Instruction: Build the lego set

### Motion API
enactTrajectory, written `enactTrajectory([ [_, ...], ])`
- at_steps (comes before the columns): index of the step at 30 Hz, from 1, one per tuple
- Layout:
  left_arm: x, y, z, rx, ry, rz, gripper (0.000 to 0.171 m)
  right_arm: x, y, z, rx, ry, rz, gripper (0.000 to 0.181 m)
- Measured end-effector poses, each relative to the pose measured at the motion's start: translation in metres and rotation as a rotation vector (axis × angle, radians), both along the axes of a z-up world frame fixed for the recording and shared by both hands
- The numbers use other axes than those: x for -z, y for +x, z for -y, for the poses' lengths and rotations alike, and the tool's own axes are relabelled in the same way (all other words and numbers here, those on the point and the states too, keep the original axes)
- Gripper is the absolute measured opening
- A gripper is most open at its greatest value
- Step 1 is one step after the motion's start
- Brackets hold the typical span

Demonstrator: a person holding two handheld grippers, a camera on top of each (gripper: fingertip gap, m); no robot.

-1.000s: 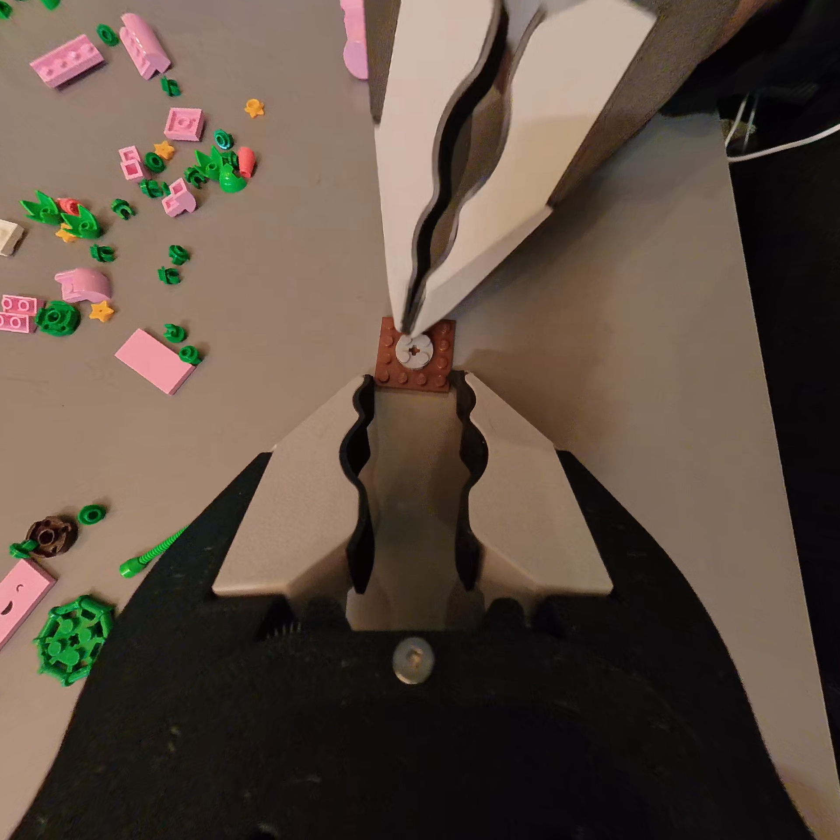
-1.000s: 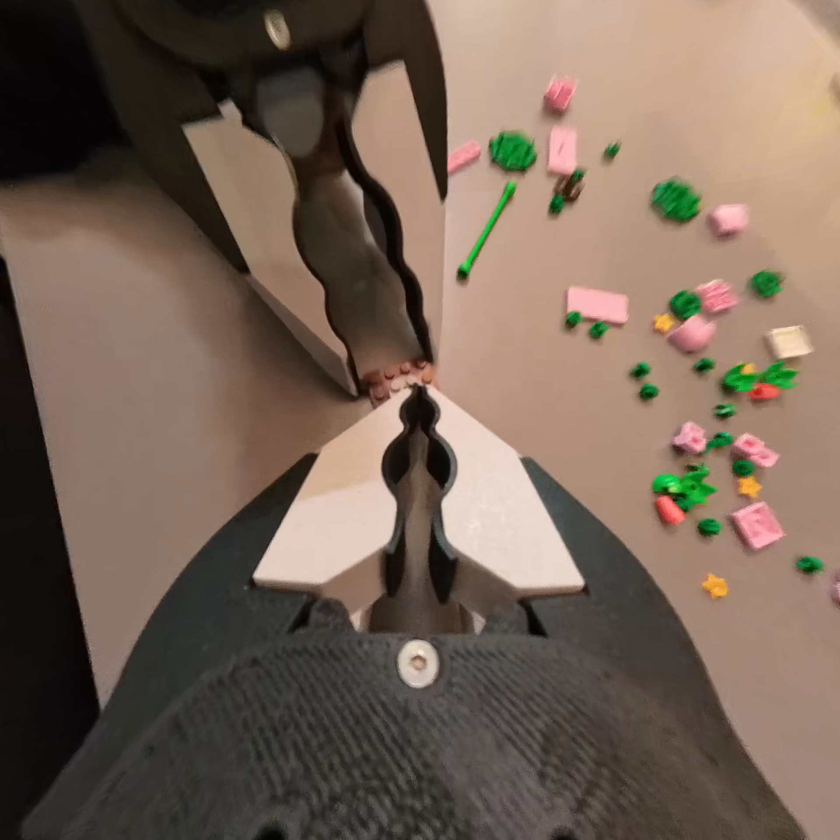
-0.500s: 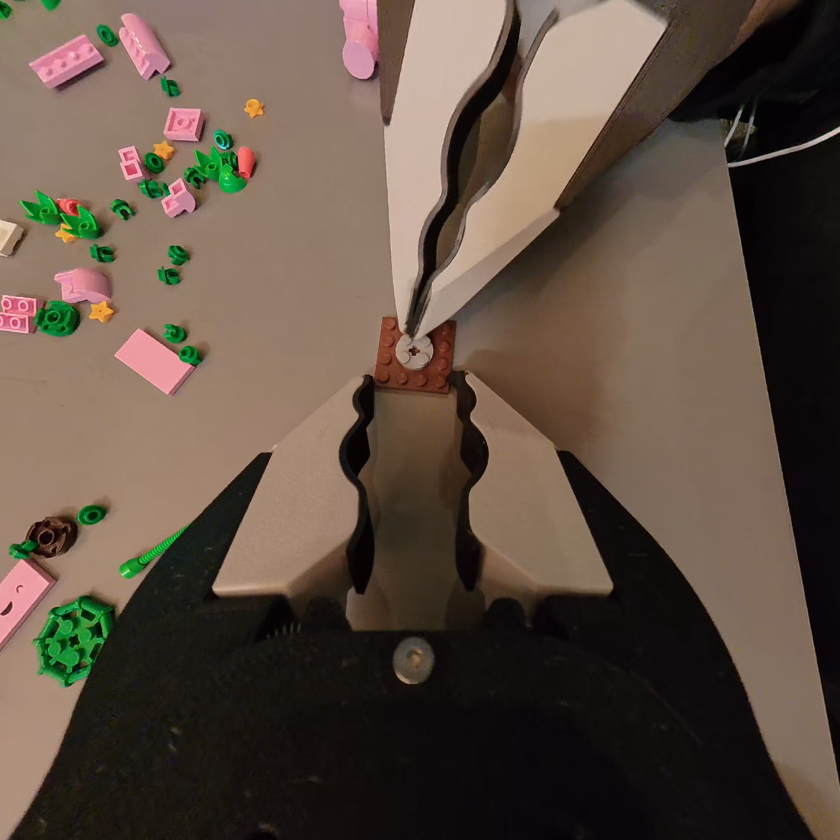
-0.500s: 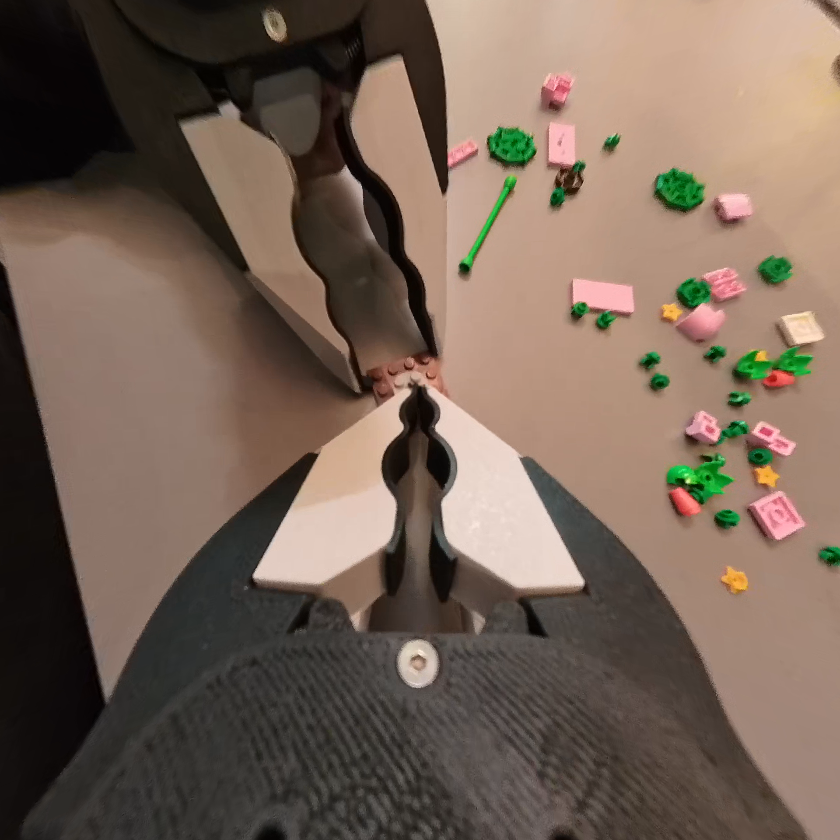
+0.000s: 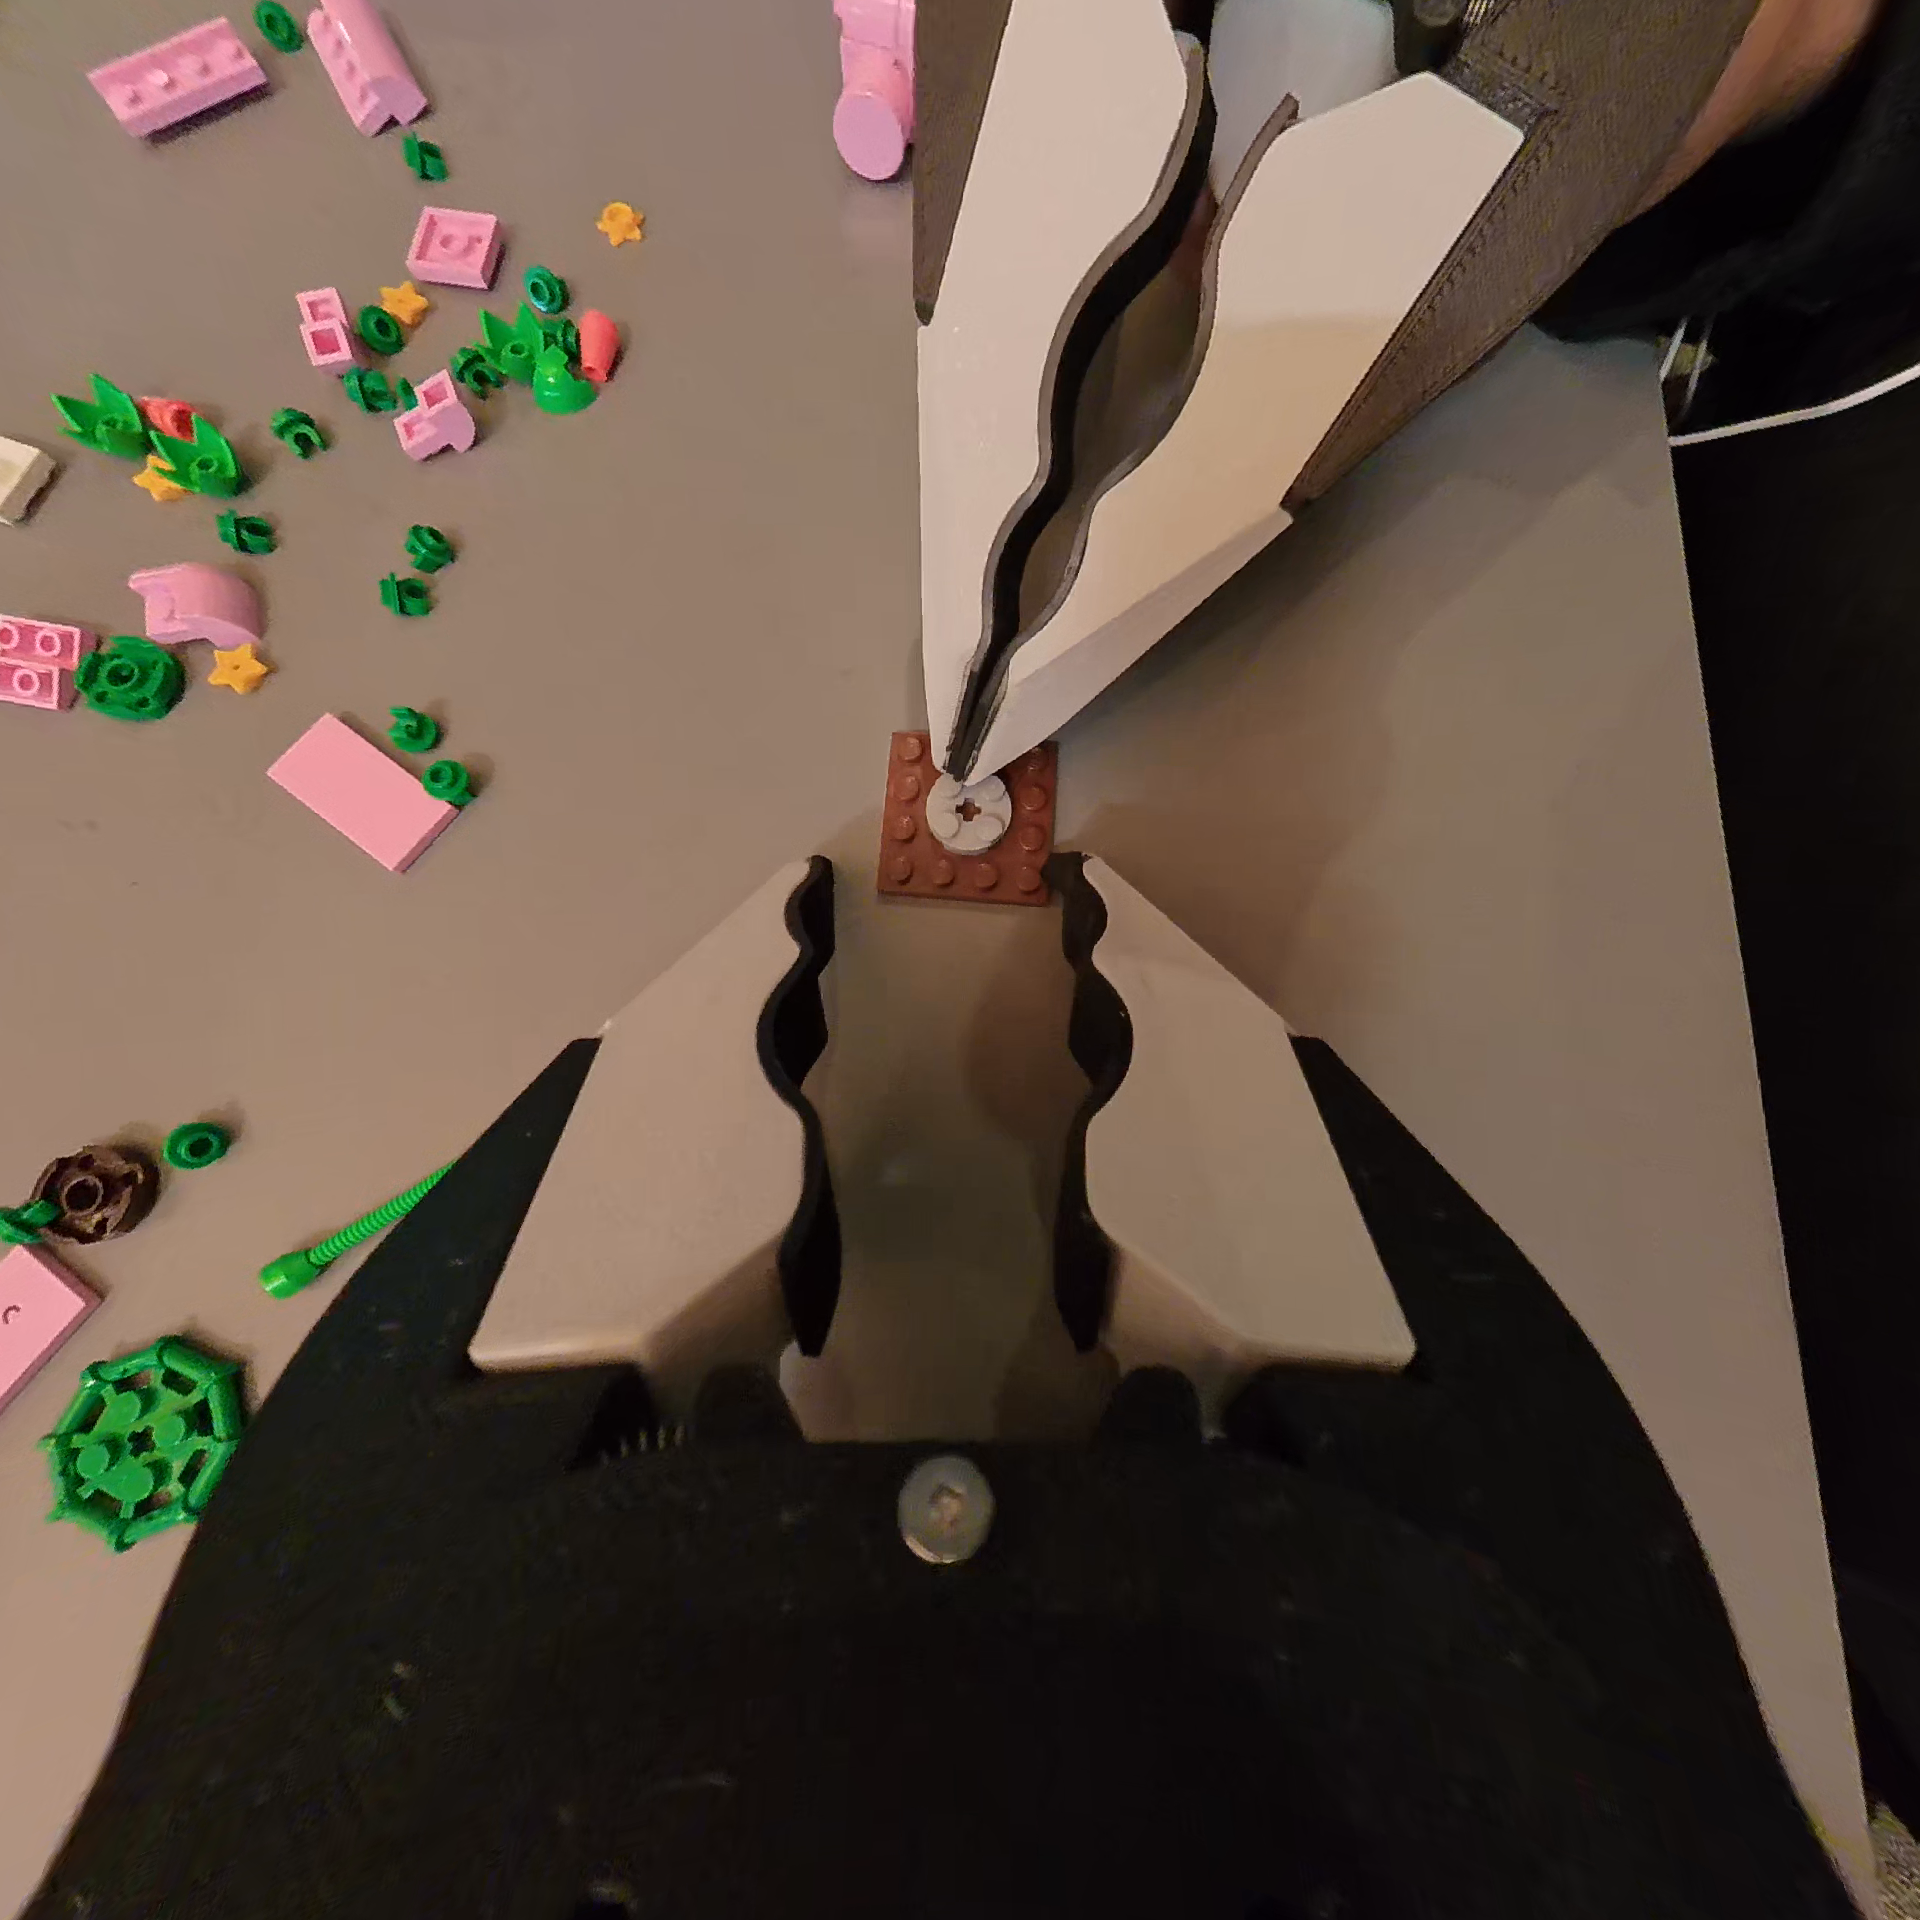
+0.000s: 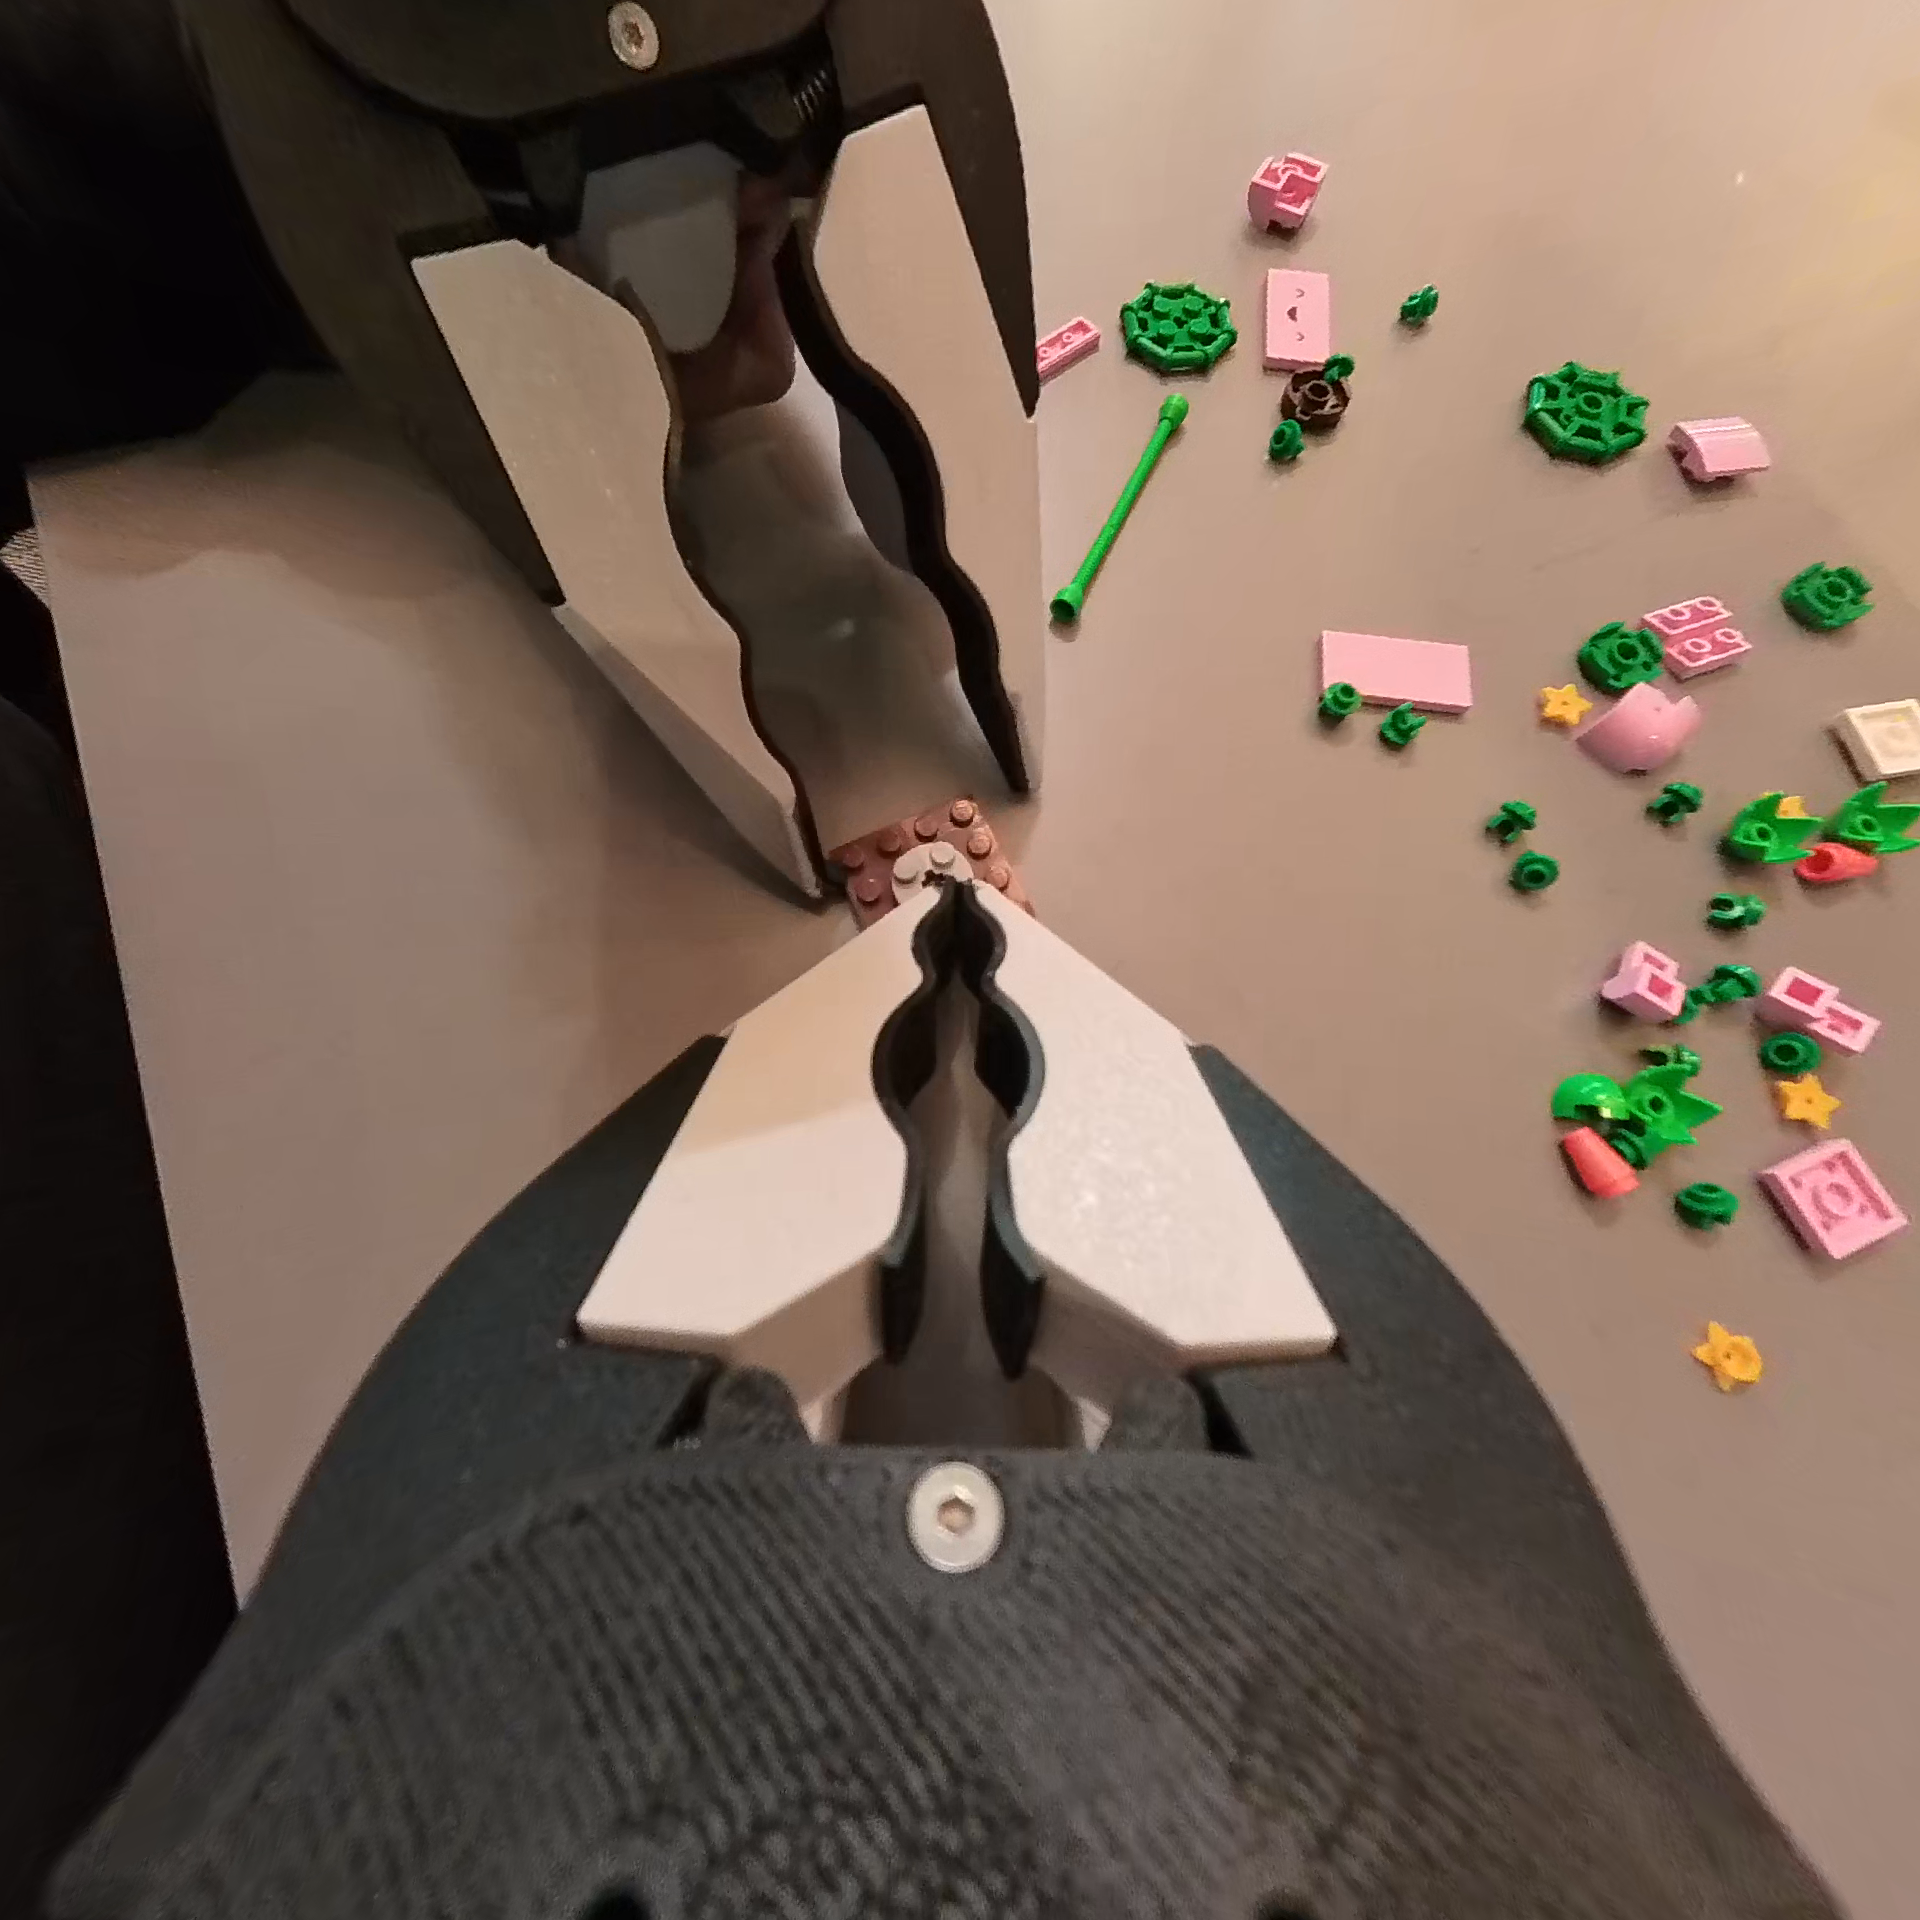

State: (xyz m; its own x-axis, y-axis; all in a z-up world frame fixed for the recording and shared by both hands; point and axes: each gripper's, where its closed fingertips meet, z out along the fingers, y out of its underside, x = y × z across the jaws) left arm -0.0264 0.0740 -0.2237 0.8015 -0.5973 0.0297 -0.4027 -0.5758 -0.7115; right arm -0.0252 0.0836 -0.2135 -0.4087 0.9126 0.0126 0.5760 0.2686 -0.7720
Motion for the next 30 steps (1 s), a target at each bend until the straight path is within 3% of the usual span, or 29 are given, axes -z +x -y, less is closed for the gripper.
enactTrajectory([
  [8,0.0,0.003,0.002,0.024,0.002,-0.002,0.034,0.0,-0.003,0.0,0.002,0.004,-0.005,0.0],
  [13,0.0,0.002,0.002,0.019,0.005,-0.005,0.036,-0.001,-0.003,-0.001,0.012,0.016,-0.013,0.0],
  [16,-0.008,0.001,0.001,-0.003,0.027,0.053,0.042,-0.017,-0.006,-0.006,0.036,0.002,-0.084,0.004],
  [19,-0.029,-0.012,-0.006,-0.084,0.083,0.159,0.05,-0.049,-0.01,-0.021,0.066,-0.035,-0.179,0.016],
  [22,-0.066,-0.05,-0.03,-0.292,0.259,0.223,0.051,-0.093,-0.02,-0.052,0.105,0.04,-0.292,0.027],
  [26,-0.115,-0.113,-0.062,-0.603,0.41,0.218,0.051,-0.179,-0.045,-0.099,0.159,0.219,-0.537,0.034],
  [30,-0.16,-0.149,-0.11,-0.725,0.427,0.296,0.066,-0.261,-0.084,-0.149,0.228,0.301,-0.735,0.034],
])
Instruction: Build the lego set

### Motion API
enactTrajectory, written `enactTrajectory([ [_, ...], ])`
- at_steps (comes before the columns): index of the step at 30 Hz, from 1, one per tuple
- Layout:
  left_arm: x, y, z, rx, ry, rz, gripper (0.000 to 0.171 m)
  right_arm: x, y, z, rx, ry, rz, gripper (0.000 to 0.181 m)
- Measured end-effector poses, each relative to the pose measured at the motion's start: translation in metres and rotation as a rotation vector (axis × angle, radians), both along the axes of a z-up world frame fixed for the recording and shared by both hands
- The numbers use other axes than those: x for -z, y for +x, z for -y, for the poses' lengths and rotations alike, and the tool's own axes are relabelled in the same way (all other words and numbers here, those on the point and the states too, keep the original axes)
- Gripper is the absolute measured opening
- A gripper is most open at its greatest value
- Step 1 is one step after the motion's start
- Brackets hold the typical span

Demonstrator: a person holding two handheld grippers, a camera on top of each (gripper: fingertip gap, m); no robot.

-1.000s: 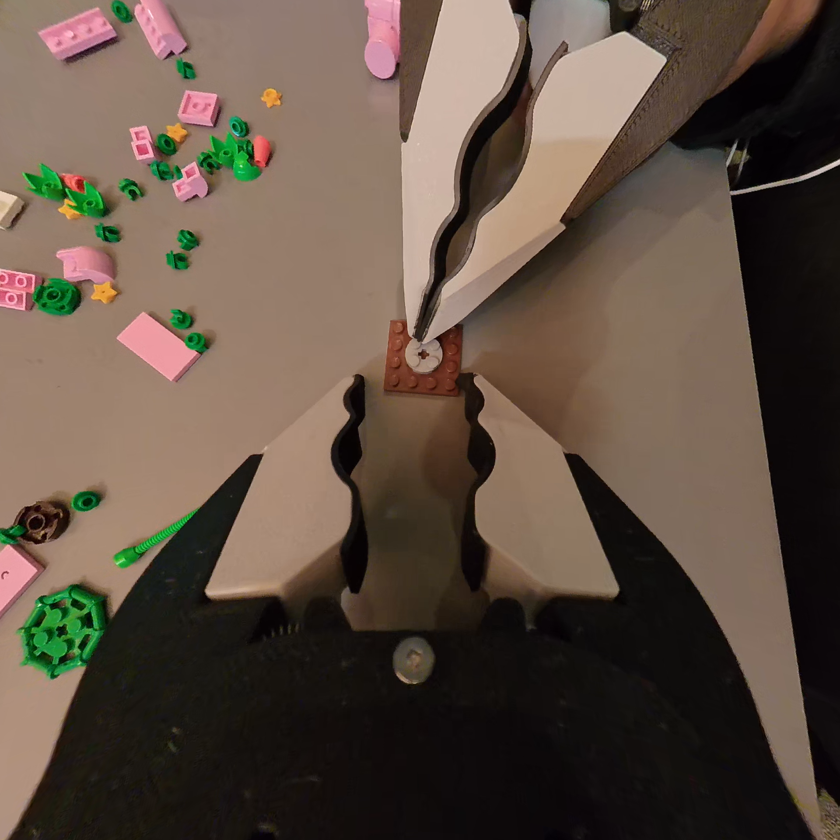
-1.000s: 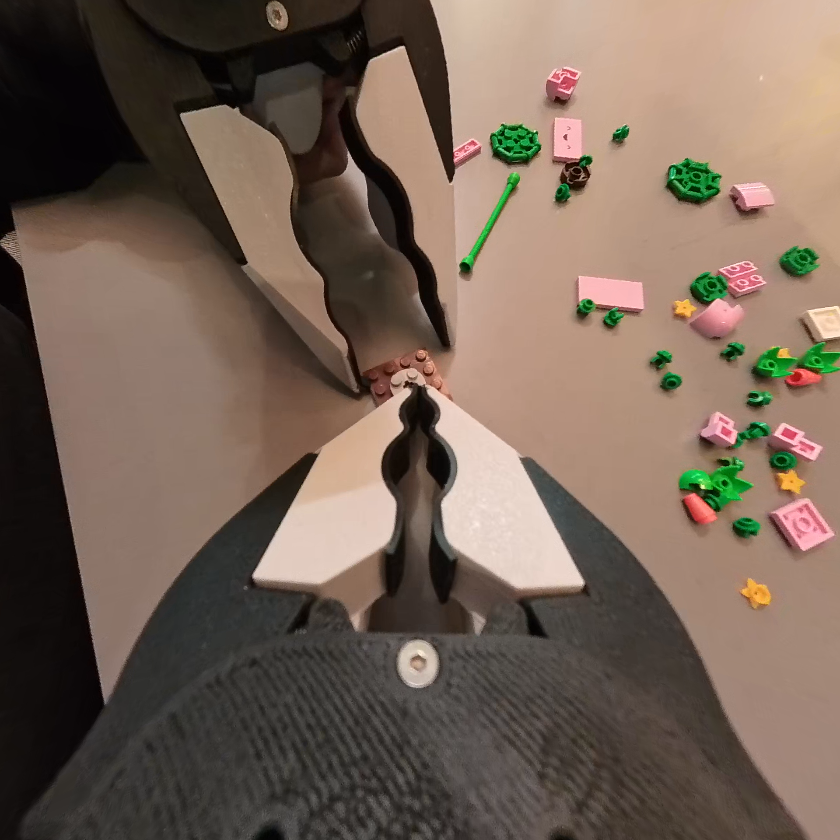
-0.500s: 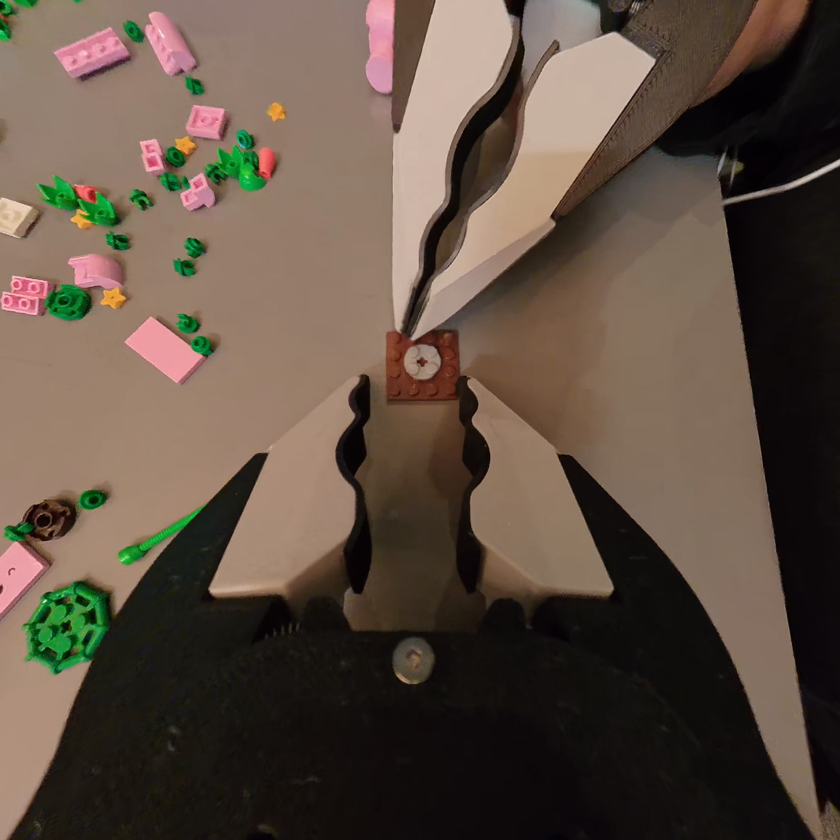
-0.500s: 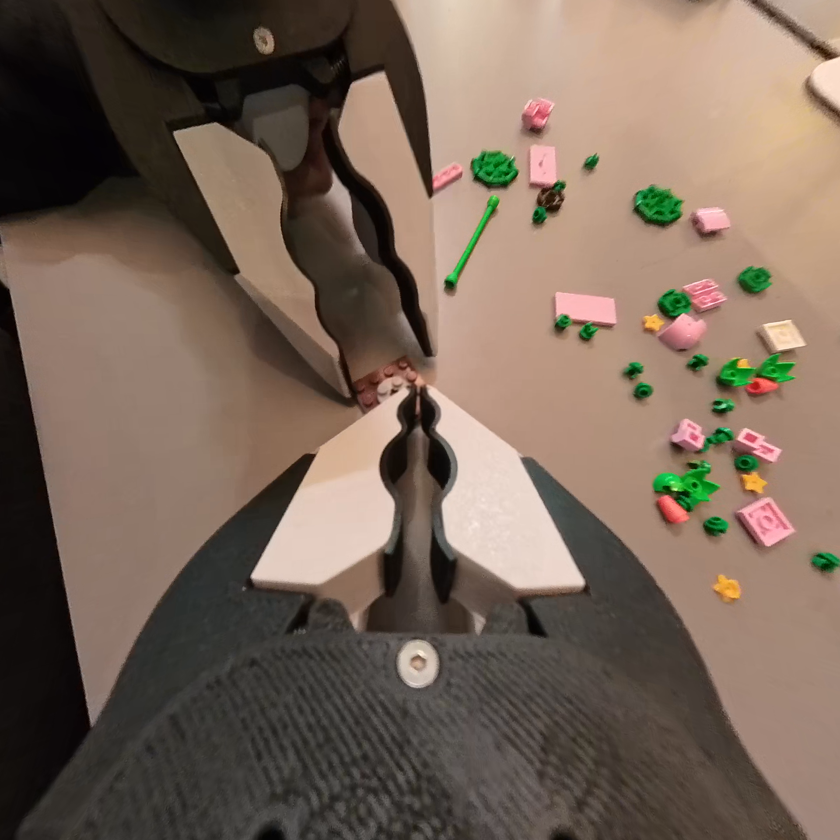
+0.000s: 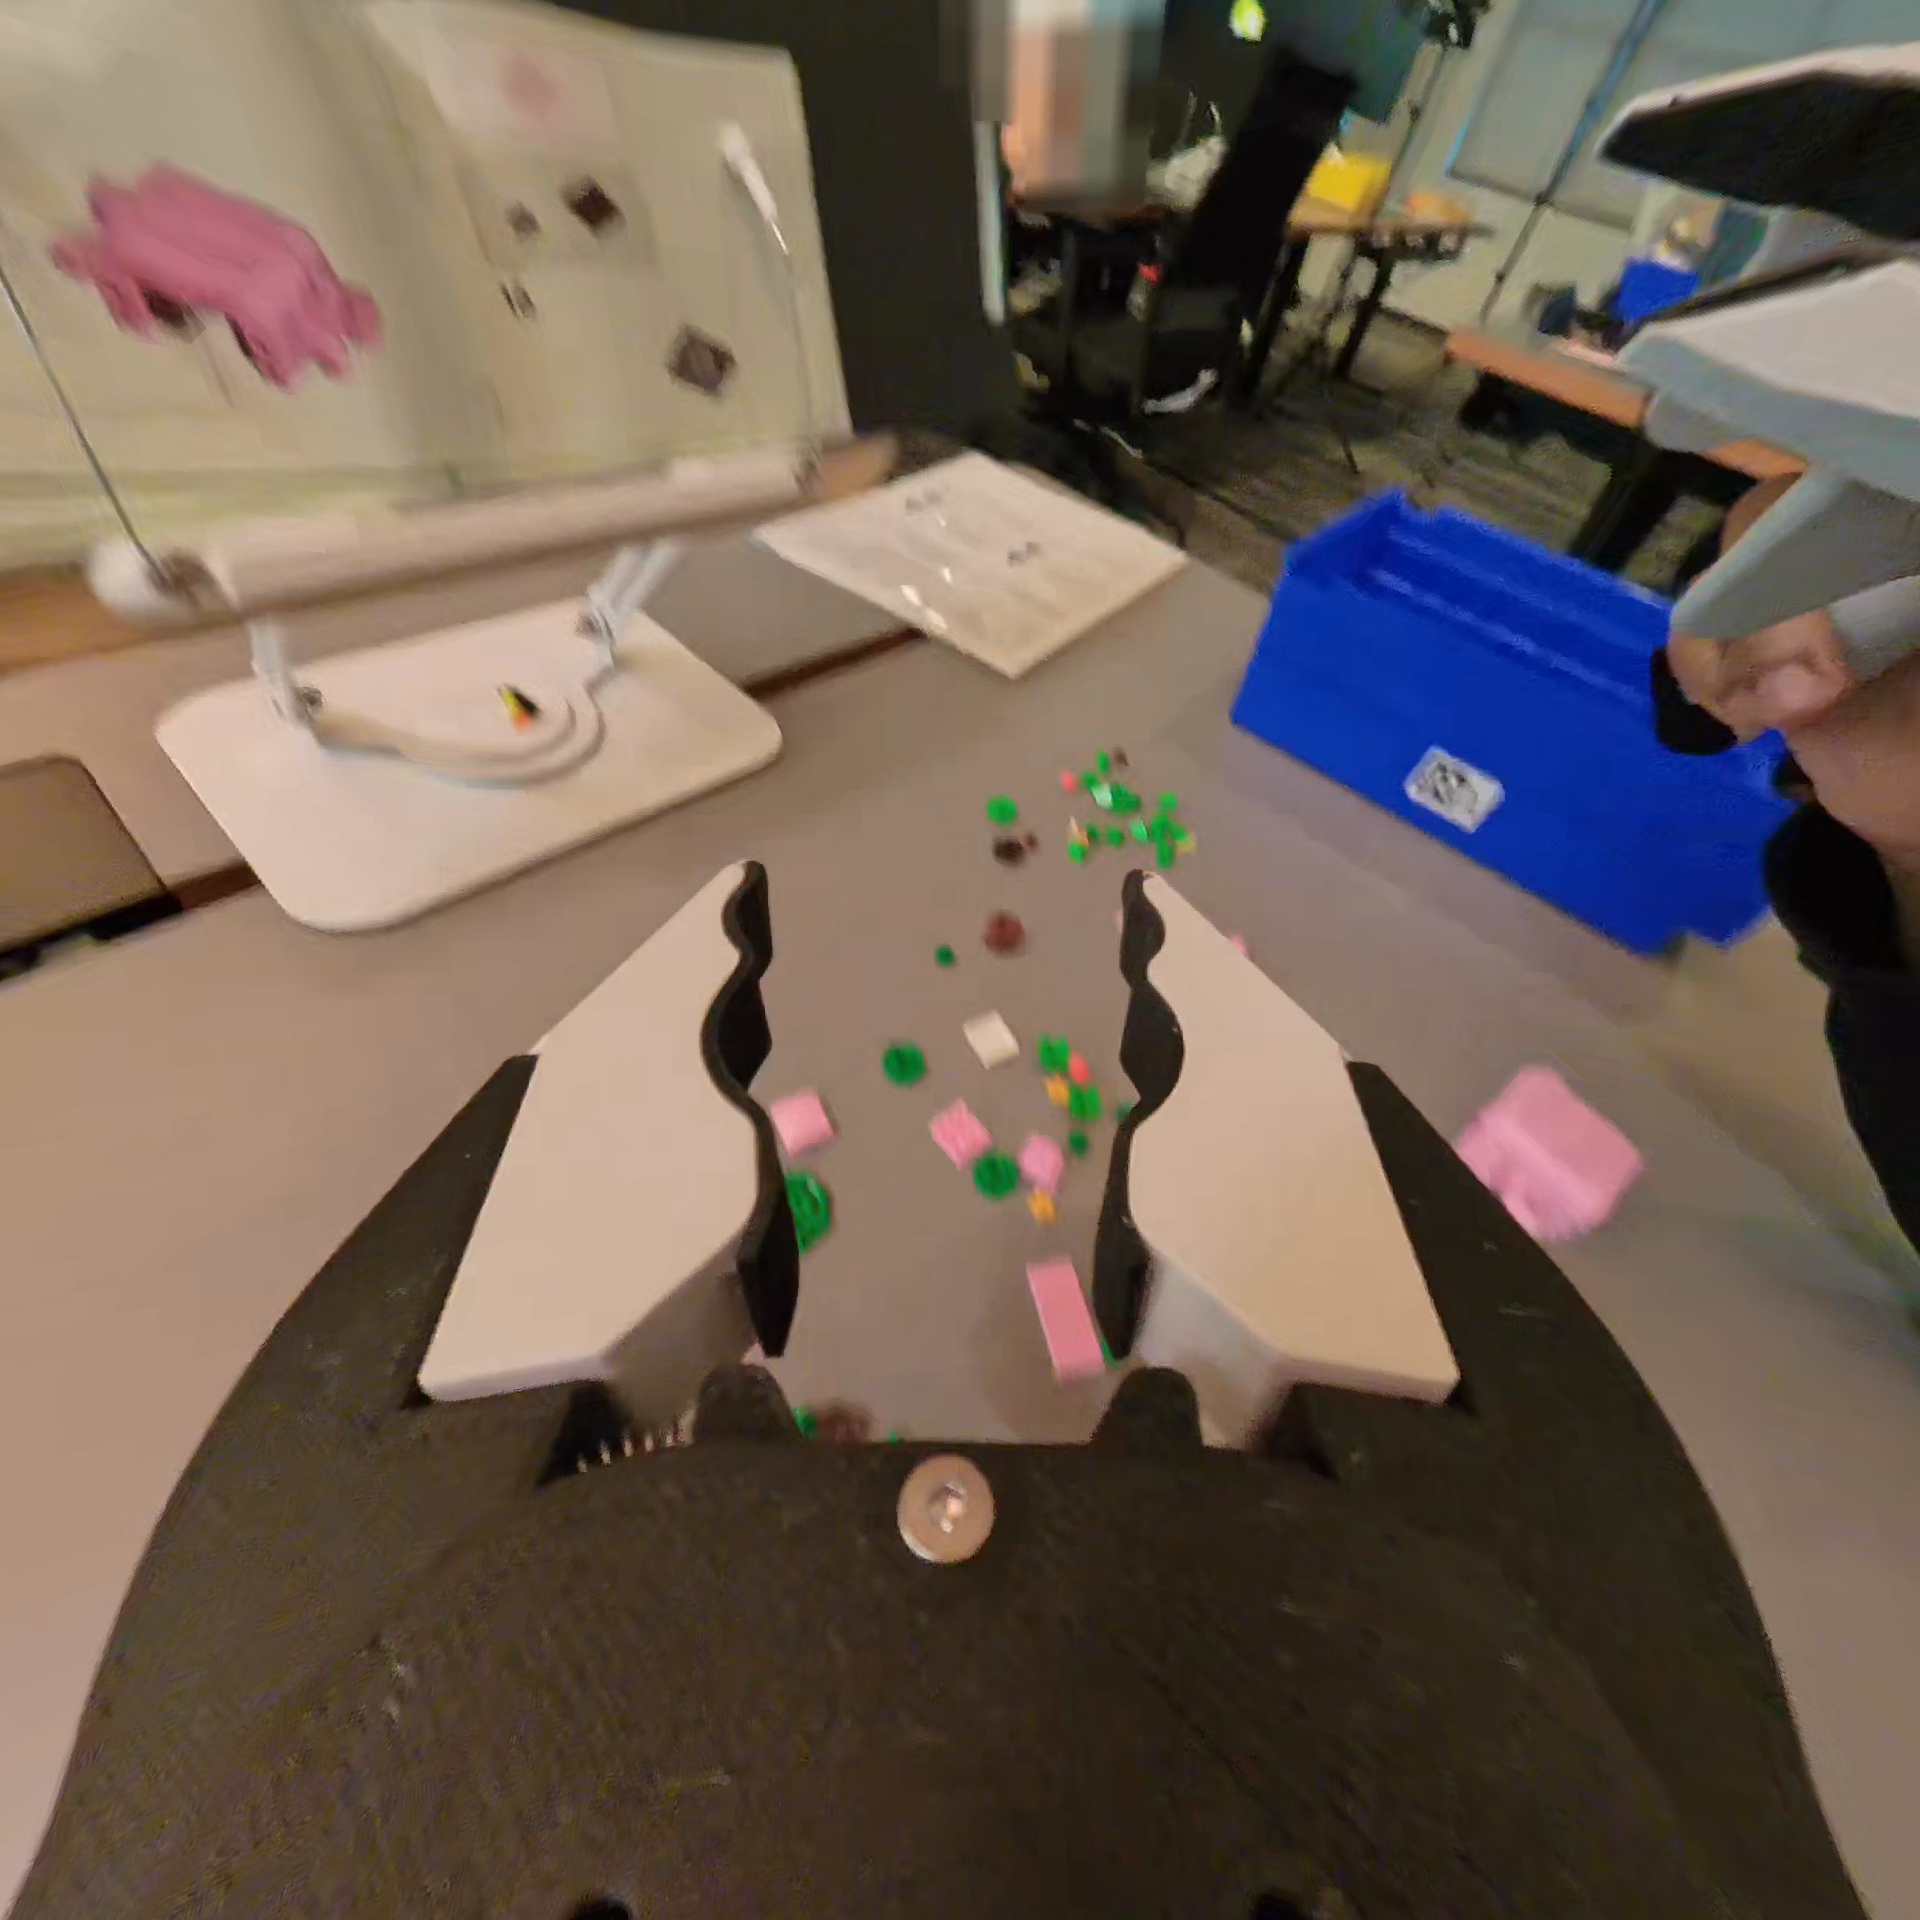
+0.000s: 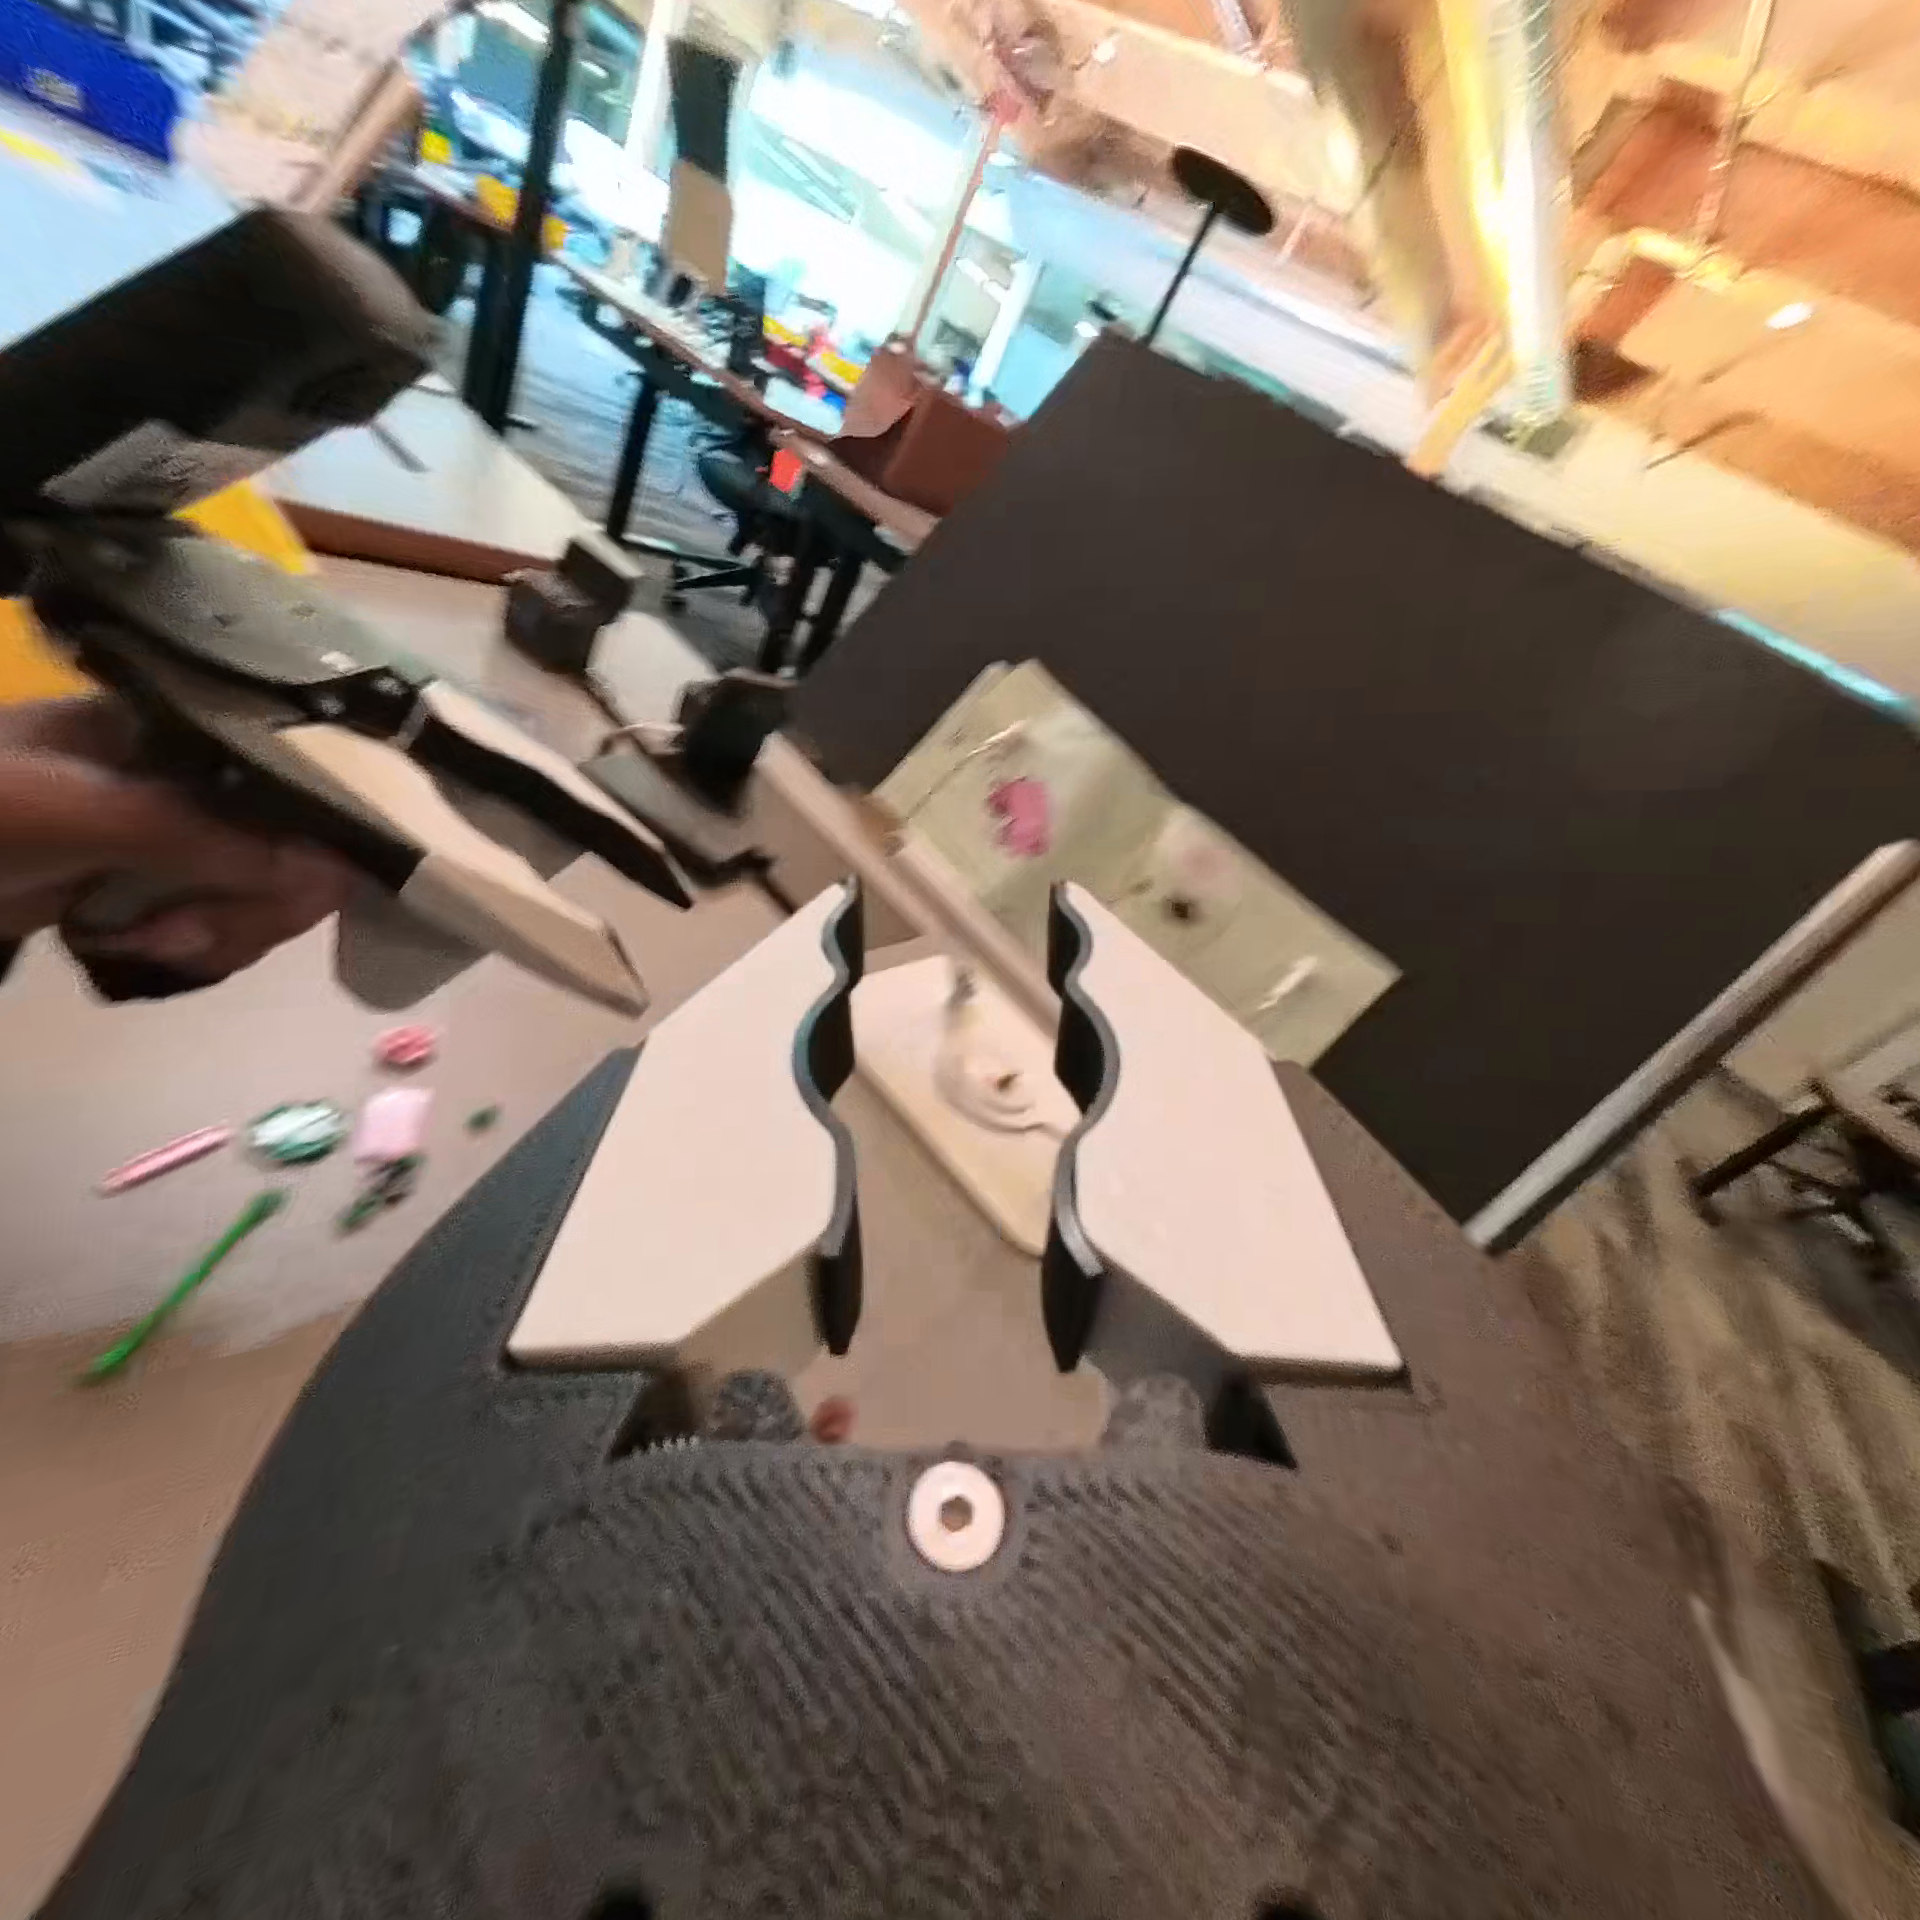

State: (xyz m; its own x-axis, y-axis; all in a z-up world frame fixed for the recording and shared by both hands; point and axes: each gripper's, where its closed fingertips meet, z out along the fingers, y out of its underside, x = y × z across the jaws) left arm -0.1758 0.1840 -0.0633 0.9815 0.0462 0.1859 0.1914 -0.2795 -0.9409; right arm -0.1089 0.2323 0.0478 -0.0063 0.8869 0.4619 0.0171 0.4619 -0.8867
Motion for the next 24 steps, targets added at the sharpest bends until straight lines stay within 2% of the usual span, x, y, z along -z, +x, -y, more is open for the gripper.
enactTrajectory([
  [3,-0.028,-0.035,-0.048,-0.116,0.025,-0.086,0.076,-0.031,-0.04,-0.061,0.138,0.034,-0.034,0.039],
  [5,-0.042,-0.056,-0.081,-0.195,0.043,-0.156,0.081,-0.028,-0.07,-0.11,0.219,-0.017,-0.041,0.042],
  [7,-0.052,-0.073,-0.113,-0.256,0.053,-0.198,0.086,-0.001,-0.099,-0.152,0.249,-0.134,0.035,0.047],
  [9,-0.058,-0.087,-0.139,-0.293,0.05,-0.236,0.086,0.038,-0.121,-0.175,0.251,-0.198,0.163,0.05],
  [11,-0.059,-0.099,-0.158,-0.325,0.037,-0.273,0.086,0.058,-0.134,-0.181,0.223,-0.216,0.186,0.046],
  [15,-0.058,-0.116,-0.182,-0.371,0.031,-0.335,0.087,0.075,-0.15,-0.184,0.169,-0.183,0.185,0.028],
  [17,-0.058,-0.12,-0.19,-0.393,0.034,-0.371,0.088,0.08,-0.156,-0.183,0.143,-0.192,0.179,0.023],
  [18,-0.056,-0.12,-0.195,-0.396,0.034,-0.378,0.088,0.082,-0.157,-0.184,0.137,-0.189,0.177,0.012],
  [20,-0.046,-0.117,-0.207,-0.387,0.006,-0.376,0.09,0.084,-0.159,-0.182,0.121,-0.189,0.152,0.006],
  [24,-0.037,-0.124,-0.211,-0.485,-0.026,-0.478,0.088,0.084,-0.154,-0.185,0.106,-0.272,0.07,0.005],
])
